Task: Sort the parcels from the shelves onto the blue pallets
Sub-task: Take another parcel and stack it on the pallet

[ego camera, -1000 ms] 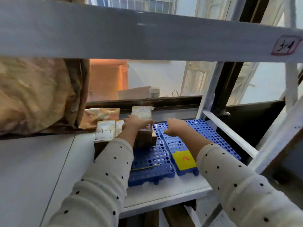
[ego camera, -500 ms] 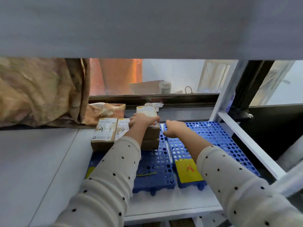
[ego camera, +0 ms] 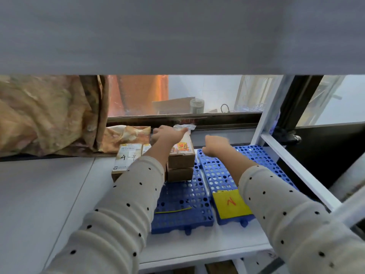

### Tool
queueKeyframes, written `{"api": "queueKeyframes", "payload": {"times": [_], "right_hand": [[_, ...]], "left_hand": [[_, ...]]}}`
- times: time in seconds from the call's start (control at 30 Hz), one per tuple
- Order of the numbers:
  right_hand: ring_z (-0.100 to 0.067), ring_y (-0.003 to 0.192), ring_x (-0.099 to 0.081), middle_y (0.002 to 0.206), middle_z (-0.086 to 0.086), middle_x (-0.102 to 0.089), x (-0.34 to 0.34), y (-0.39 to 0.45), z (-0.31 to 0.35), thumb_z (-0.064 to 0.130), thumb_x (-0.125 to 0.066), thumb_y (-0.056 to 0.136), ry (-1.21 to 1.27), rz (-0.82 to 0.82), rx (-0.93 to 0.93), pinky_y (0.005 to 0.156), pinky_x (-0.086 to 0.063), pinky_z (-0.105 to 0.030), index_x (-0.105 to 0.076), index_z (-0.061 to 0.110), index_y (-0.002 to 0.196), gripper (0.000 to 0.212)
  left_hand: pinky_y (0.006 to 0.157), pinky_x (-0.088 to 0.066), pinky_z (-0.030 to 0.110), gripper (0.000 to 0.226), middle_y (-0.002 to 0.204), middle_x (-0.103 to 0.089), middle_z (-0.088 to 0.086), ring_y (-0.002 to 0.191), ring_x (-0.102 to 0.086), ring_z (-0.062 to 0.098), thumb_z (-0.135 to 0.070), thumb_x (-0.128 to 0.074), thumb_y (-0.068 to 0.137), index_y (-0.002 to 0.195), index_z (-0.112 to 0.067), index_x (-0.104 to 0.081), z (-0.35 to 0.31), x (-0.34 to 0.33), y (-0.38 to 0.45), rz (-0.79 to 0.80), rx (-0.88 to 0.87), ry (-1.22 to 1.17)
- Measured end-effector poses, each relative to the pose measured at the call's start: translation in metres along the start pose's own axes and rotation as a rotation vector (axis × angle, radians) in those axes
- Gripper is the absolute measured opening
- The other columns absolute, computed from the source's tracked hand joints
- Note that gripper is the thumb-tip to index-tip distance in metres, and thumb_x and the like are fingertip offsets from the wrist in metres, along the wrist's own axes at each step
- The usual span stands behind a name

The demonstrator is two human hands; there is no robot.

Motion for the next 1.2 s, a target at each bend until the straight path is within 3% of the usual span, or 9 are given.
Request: {"api": "queueKeyframes", "payload": {"times": [0.1,0.3,0.47,0.8,1.0,1.2], "right_hand": [[-0.028,0.114,-0.053,0.126,-0.01,-0.054,0.024,-0.008,-0.004,0.03,-0.046,0.096,0.054,-0.096,-0.005,0.086,-0.043,-0.036,-0.045,0.009,0.128,0.039],[-0.028,0.116,-0.053,0.127,-0.011,-0.053,0.061,-0.039,0.005,0.042,-0.053,0.092,0.015,-0.27,0.038,0.087,-0.044,-0.037,-0.044,0.01,0.132,0.053],[-0.027,0.113,-0.053,0.125,-0.011,-0.053,0.089,-0.081,0.016,0.05,-0.053,0.091,0.026,-0.378,0.108,0.089,-0.044,-0.036,-0.041,0.009,0.136,0.062],[-0.027,0.116,-0.053,0.127,-0.011,-0.053,0.11,-0.201,0.004,0.056,-0.054,0.088,-0.016,-0.446,0.183,0.09,-0.045,-0.037,-0.041,0.01,0.134,0.066],[-0.028,0.117,-0.054,0.127,-0.011,-0.054,0.124,-0.278,0.003,0.05,-0.053,0.09,0.01,-0.511,0.225,0.091,-0.045,-0.037,-0.044,0.009,0.132,0.06],[-0.027,0.115,-0.054,0.125,-0.009,-0.054,0.134,-0.331,0.013,0.044,-0.059,0.088,-0.006,-0.53,0.21,0.091,-0.045,-0.036,-0.042,0.01,0.132,0.059]], "left_hand": [[0.101,-0.038,0.045,0.079,0.145,-0.035,0.018,0.131,-0.037,0.036,-0.063,-0.037,0.092,0.144,-0.004,-0.029,0.0,0.023,0.0,-0.088,-0.148,0.002],[0.087,-0.045,0.036,0.056,0.124,-0.057,0.012,0.113,-0.055,0.028,-0.052,-0.044,0.094,0.125,-0.006,-0.054,0.013,0.052,-0.036,-0.236,-0.361,0.18],[0.089,-0.044,0.036,0.054,0.119,-0.058,0.013,0.109,-0.055,0.028,-0.049,-0.046,0.093,0.125,-0.005,-0.054,0.021,0.074,-0.08,-0.261,-0.376,0.15],[0.094,-0.043,0.037,0.051,0.128,-0.055,0.012,0.116,-0.051,0.03,-0.043,-0.045,0.094,0.132,-0.01,-0.051,0.04,0.087,-0.213,-0.382,-0.396,0.215],[0.098,-0.044,0.037,0.051,0.133,-0.054,0.011,0.121,-0.05,0.028,-0.041,-0.047,0.093,0.133,-0.009,-0.049,0.057,0.1,-0.283,-0.413,-0.411,0.19],[0.091,-0.048,0.037,0.049,0.125,-0.057,0.01,0.112,-0.054,0.029,-0.041,-0.05,0.092,0.129,-0.01,-0.047,0.075,0.116,-0.328,-0.453,-0.422,0.15]]}}
Point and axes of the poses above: each hand's wrist, its own y-axis towards the middle knuckle, its own x-axis out of the back of the hand, z = x × y, the point moved 2 cm from there along y, towards the middle knuckle
